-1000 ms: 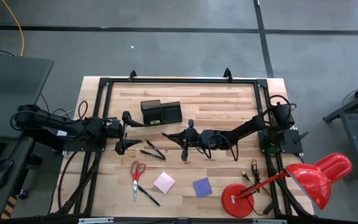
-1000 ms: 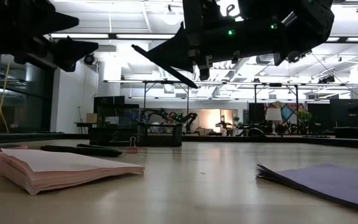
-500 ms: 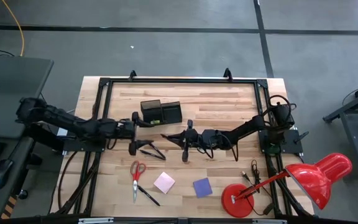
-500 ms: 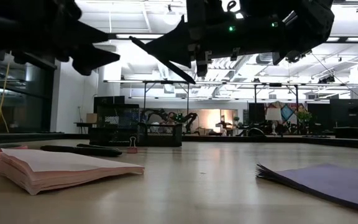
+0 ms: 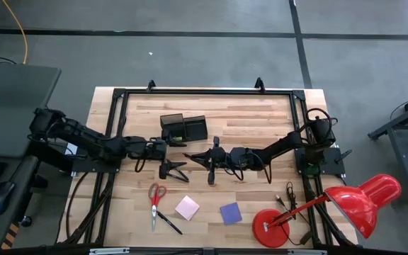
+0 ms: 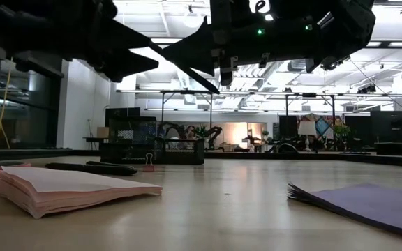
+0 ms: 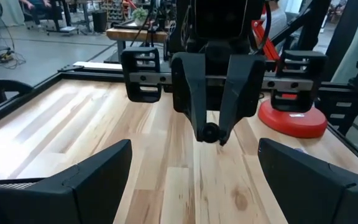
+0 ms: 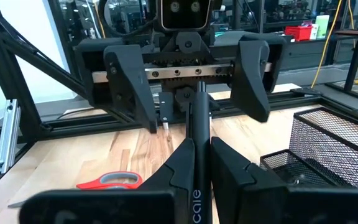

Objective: Pick and place office supplies into organizer
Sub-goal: Put the black pen into the black desk organizer

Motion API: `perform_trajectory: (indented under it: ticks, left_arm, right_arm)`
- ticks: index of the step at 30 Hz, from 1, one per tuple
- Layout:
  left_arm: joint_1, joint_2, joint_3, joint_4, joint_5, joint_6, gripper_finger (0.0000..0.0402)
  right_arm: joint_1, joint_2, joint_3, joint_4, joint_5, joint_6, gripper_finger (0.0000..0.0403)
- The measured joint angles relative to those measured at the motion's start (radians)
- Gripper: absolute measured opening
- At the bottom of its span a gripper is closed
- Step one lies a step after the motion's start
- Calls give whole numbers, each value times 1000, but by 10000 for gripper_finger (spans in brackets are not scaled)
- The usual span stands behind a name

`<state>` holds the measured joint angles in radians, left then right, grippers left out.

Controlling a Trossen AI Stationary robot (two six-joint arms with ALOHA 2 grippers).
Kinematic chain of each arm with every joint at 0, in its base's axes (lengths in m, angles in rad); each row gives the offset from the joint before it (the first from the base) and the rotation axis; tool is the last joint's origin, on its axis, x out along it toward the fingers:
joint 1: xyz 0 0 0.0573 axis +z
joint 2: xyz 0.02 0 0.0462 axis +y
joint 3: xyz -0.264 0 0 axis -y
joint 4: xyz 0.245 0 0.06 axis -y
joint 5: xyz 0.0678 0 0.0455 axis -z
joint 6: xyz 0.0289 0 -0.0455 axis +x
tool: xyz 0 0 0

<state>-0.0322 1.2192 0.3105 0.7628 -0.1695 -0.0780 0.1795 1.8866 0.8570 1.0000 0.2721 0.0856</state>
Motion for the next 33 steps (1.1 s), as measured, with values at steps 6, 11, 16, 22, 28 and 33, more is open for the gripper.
perform_trajectory:
  ticks: [6,11,16,22,28,33]
  left_arm:
    - [0,43,34,-1,0,4,335]
    - [0,48,39,-2,-4,-1,335]
    - [0,48,39,-2,-7,0,333]
    - [0,48,39,-2,-7,2,281]
    - [0,48,39,-2,-7,4,211]
    - [0,48,39,-2,-7,8,167]
  right_arm:
    - [0,0,0,0,-13,1,23]
    - [0,0,0,-5,-12,1,23]
    - [0,0,0,-8,-12,2,23]
    - [0,0,0,-8,-12,2,23]
    - [0,0,0,-9,-12,3,23]
    - [-1,0,0,-16,-11,10,23]
